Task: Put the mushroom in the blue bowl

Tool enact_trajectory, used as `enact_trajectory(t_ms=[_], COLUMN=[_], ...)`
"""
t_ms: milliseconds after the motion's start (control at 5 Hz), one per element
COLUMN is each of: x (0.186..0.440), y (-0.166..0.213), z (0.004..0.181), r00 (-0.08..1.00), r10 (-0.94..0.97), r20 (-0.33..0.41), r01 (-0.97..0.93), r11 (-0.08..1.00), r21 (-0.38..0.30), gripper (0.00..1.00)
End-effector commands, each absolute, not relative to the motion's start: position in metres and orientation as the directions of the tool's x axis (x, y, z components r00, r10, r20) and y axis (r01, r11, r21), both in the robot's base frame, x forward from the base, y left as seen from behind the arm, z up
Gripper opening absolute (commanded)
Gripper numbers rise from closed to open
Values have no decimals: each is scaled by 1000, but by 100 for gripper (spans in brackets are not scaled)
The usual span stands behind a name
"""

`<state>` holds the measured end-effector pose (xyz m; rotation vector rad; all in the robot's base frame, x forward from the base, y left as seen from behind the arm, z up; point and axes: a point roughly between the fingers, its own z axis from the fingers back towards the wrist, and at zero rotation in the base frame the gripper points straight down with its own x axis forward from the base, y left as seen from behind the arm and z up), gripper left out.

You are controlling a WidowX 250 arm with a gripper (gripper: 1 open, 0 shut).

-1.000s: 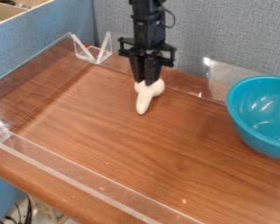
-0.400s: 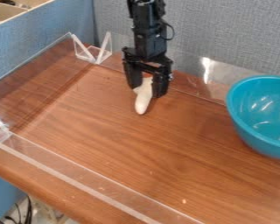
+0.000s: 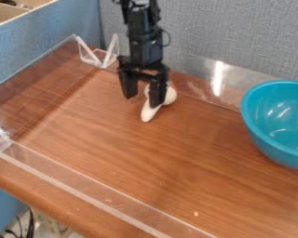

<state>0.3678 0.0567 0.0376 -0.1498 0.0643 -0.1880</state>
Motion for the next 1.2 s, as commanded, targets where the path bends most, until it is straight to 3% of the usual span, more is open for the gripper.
enact_trajectory(t_ms=[0,200,400,600,1000], x=[378,376,376,376,379], y=[77,88,90,92,69], z=[53,46,45,47,81], r00=[986,989,990,990,983], r10=[-163,-148,-141,-138,-173], r20=[19,15,12,15,64], r01=[164,149,141,139,181], r11=[978,980,981,981,974], r21=[-126,-132,-135,-135,-136], gripper=[100,100,0,0,0])
